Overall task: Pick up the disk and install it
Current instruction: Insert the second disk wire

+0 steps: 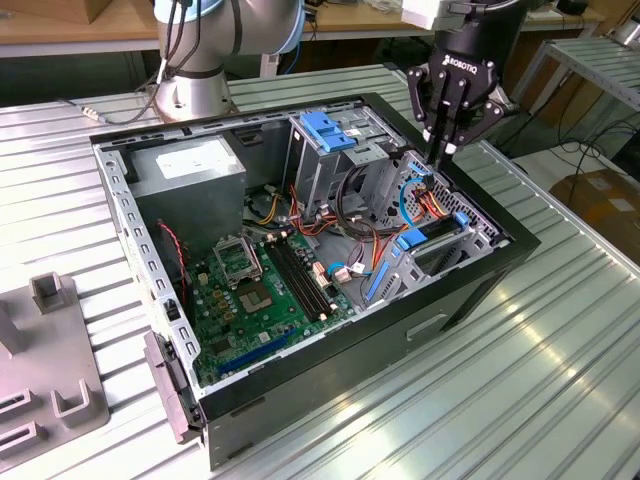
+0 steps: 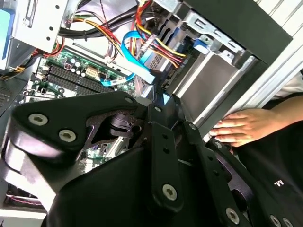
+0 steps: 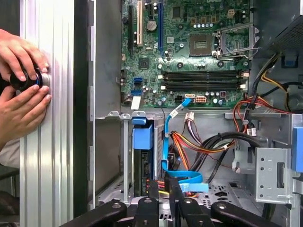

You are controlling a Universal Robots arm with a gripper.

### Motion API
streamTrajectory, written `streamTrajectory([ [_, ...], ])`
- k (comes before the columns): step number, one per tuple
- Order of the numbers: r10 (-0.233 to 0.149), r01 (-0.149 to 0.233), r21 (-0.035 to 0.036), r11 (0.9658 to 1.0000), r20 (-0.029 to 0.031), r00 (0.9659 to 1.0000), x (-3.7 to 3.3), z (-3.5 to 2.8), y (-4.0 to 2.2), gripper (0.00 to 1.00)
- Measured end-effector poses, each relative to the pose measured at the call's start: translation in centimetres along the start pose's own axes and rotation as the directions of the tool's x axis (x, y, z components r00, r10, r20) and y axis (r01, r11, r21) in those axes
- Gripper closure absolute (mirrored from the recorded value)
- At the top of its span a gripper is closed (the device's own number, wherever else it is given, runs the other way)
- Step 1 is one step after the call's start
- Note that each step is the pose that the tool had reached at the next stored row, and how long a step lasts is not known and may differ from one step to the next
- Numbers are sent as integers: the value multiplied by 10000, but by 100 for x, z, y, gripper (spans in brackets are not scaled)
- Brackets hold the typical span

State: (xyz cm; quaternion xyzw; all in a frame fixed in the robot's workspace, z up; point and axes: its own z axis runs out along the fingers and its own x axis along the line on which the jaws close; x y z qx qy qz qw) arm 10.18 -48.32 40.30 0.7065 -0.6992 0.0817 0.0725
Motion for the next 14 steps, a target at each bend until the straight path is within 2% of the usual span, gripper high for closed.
streamTrajectory([
  [2,-28,29,8,10000,-37,10000,-48,25,10,76],
  [4,-31,31,6,10000,-172,9998,-82,36,10,75],
  [5,-32,32,5,10000,-271,9996,-109,44,10,75],
  [6,-33,33,4,10000,-327,9995,-126,49,10,69],
  [8,-34,34,3,10000,-457,9990,-172,65,10,69],
  [10,-36,36,1,10000,-564,9984,-182,98,10,69],
  [11,-37,37,0,10000,-653,9979,-185,111,8,69],
  [14,-38,38,-2,10000,-778,9970,-193,147,4,69],
])
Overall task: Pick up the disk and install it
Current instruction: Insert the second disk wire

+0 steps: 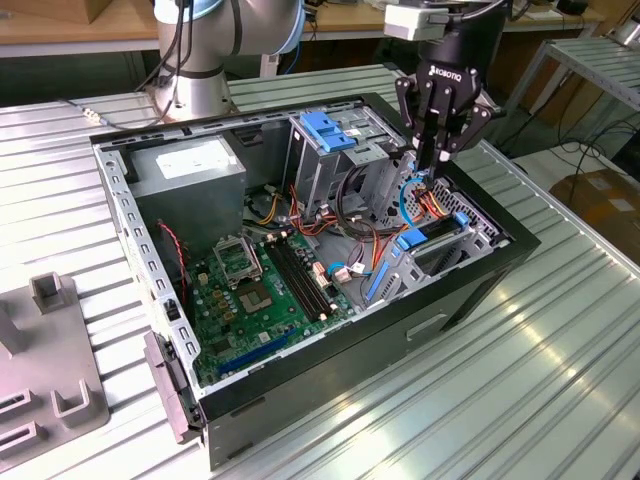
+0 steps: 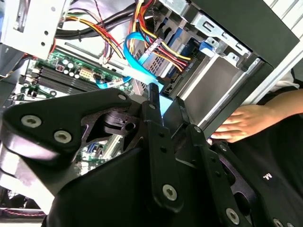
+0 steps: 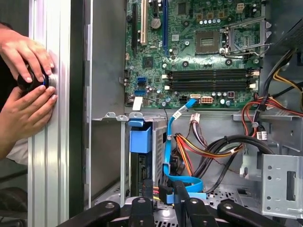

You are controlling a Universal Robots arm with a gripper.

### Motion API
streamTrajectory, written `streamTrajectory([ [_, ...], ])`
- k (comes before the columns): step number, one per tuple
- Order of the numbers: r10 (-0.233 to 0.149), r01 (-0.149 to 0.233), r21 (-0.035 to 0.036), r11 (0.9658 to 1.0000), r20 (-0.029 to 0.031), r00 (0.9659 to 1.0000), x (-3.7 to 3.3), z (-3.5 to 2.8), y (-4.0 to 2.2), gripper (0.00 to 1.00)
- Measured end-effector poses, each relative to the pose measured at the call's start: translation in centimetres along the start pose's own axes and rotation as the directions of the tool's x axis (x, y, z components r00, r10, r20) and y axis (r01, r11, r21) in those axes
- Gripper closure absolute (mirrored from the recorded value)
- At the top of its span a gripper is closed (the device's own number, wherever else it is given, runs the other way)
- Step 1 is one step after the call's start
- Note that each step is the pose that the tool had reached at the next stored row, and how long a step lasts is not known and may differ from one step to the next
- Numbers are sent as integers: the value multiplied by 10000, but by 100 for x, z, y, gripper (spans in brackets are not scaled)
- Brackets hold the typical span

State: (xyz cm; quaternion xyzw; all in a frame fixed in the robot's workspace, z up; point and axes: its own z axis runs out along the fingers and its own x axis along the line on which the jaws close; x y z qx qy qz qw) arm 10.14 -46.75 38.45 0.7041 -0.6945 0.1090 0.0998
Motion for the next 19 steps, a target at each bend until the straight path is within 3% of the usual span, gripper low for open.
streamTrajectory([
  [2,-1,1,0,10000,-28,10000,-2,7,0,69],
  [13,-1,1,0,10000,-34,10000,-5,14,0,69],
  [17,-4,4,-2,10000,-179,9998,-11,36,0,69],
  [19,-4,4,-2,10000,-213,9998,-15,47,-1,69],
])
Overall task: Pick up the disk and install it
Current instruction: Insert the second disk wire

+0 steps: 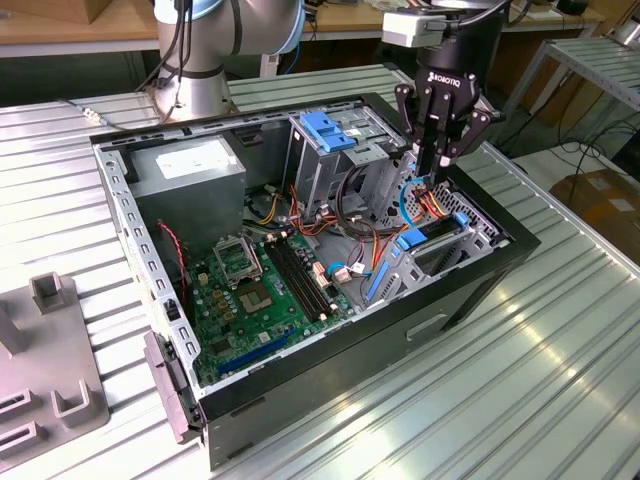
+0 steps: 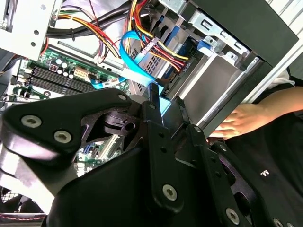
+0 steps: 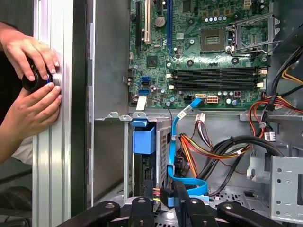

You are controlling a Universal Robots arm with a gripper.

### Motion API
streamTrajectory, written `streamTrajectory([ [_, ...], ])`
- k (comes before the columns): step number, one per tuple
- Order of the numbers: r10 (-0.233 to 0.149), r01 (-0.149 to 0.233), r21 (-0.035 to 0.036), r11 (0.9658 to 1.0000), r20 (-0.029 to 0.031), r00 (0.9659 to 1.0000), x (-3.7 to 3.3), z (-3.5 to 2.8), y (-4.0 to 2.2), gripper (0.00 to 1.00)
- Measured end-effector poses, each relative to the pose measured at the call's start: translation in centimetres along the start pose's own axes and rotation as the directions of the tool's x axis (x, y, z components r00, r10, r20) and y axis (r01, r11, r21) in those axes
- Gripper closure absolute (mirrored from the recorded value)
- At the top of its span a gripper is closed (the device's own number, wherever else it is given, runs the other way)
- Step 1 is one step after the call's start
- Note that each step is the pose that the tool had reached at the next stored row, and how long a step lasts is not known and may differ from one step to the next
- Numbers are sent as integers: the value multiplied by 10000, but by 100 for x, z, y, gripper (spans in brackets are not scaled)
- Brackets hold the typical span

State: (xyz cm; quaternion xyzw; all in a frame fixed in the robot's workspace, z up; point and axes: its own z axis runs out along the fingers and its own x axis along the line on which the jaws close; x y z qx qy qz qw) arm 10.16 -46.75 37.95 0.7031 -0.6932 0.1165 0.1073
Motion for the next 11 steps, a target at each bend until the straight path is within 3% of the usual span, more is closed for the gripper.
streamTrajectory([
  [9,1,-1,-1,10000,-10,10000,-1,3,0,69],
  [10,0,0,0,10000,-23,10000,-3,5,0,69],
  [11,0,0,-2,10000,-98,10000,-22,4,-6,69],
])
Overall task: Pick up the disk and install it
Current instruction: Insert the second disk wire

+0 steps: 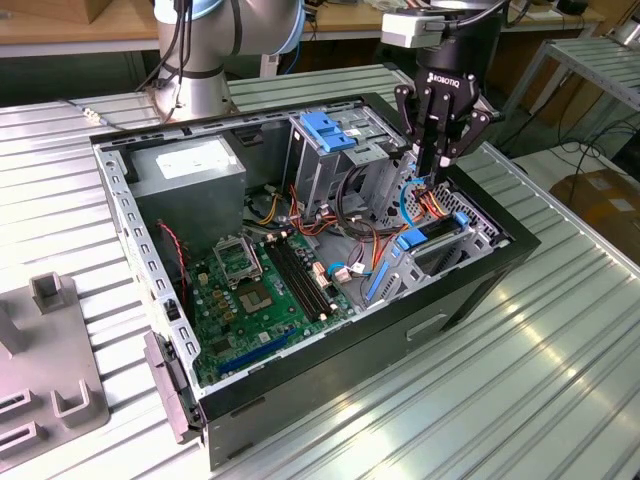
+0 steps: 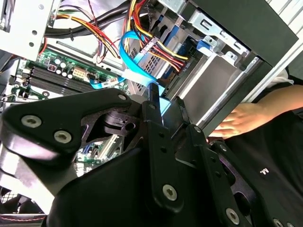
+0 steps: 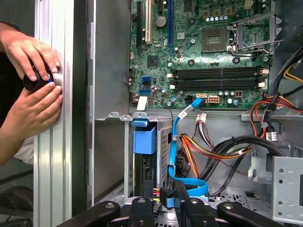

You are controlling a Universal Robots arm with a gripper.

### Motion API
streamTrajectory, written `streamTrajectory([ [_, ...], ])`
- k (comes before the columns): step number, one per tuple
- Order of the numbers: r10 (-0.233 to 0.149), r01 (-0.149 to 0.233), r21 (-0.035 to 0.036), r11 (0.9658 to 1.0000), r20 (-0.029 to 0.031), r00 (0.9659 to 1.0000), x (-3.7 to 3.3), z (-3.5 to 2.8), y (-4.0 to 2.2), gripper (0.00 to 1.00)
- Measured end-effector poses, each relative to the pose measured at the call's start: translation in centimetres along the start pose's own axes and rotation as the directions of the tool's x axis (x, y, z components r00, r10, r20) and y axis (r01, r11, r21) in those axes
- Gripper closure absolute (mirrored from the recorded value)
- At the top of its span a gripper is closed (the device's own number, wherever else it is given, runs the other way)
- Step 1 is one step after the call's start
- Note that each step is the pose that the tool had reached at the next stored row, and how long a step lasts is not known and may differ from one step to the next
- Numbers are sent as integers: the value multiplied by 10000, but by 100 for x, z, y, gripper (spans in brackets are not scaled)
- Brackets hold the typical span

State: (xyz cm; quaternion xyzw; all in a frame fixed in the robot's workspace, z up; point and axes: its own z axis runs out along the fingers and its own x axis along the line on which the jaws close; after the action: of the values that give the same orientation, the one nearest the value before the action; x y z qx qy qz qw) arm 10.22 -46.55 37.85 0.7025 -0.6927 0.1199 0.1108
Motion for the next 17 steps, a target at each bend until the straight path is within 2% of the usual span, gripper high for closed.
streamTrajectory([
  [2,-1,1,0,10000,-31,10000,-26,-4,-5,69],
  [6,-3,3,0,10000,-33,10000,-55,-4,-6,69],
  [14,-3,3,1,10000,-39,10000,-83,38,-12,69],
  [17,-2,2,0,10000,-63,10000,-89,49,-19,70],
])
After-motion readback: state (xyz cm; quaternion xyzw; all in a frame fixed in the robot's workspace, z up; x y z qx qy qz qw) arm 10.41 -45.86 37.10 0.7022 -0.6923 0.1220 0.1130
